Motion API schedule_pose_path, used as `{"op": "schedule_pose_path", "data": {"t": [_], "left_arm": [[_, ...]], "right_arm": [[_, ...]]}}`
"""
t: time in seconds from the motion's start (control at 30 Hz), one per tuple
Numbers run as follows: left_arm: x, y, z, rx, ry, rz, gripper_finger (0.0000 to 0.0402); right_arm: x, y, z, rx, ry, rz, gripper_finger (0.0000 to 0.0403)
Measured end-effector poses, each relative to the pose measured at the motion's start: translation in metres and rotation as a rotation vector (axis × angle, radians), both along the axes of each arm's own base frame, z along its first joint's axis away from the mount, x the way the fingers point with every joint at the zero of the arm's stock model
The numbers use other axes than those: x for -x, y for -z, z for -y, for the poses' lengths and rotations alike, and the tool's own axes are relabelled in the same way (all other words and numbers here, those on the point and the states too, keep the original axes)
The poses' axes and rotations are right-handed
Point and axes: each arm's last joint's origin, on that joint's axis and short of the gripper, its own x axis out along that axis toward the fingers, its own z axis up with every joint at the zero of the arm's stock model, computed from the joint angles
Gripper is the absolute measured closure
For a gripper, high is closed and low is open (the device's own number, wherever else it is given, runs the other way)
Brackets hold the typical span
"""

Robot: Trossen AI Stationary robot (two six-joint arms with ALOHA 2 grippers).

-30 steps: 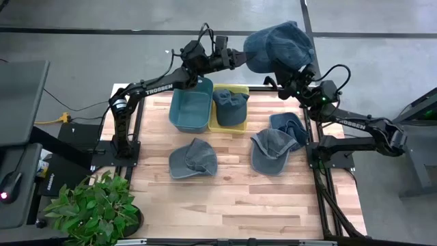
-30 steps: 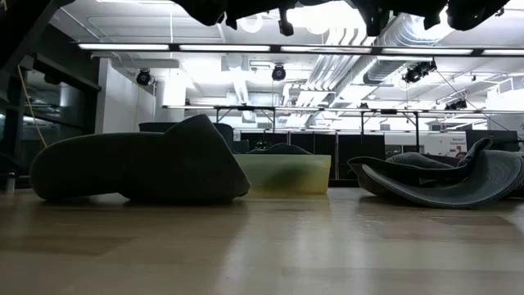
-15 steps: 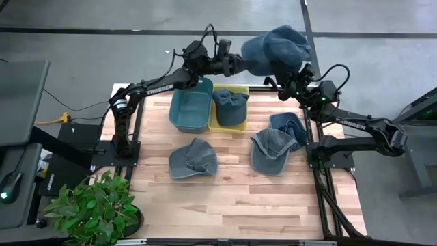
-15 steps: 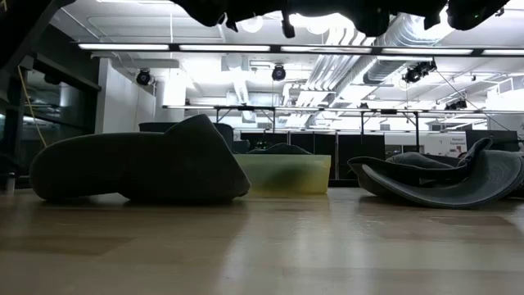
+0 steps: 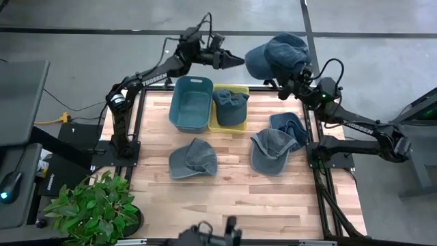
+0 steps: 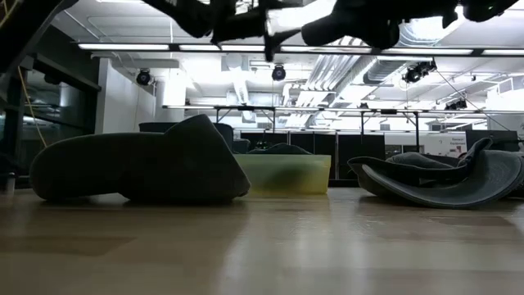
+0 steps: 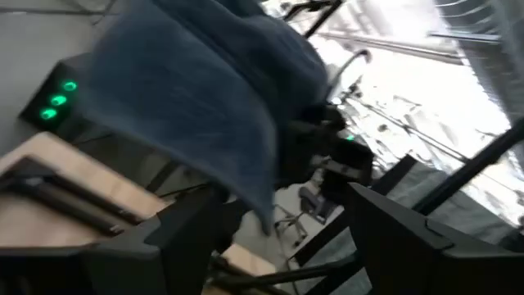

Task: Pick & Place hat
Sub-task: Put the bottom blue cap into the yellow bin

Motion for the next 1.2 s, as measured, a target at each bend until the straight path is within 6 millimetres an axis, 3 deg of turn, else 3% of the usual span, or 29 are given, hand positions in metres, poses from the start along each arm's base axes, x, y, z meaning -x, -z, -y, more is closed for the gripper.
{"op": "schedule_pose_path", "data": {"t": [0.2, 0.43, 0.87, 1.2], "left_arm": [[0.016, 0.008, -0.020, 0.011, -0.029, -0.080, 0.0160], [0.021, -0.003, -0.012, -0.039, 0.015, -0.055, 0.0166], [0.031, -0.045, 0.044, -0.147, 0.203, 0.000, 0.0166], [0.019, -0.047, 0.086, -0.114, 0.395, -0.034, 0.0166]], "right_arm": [[0.010, 0.009, 0.002, -0.106, -0.062, -0.101, 0.0395], [0.007, 0.029, 0.017, -0.260, -0.267, -0.207, 0.0395], [-0.024, 0.074, 0.056, -0.423, -0.503, -0.302, 0.0395], [-0.072, 0.065, 0.098, -0.359, -0.712, -0.384, 0.0395]]}}
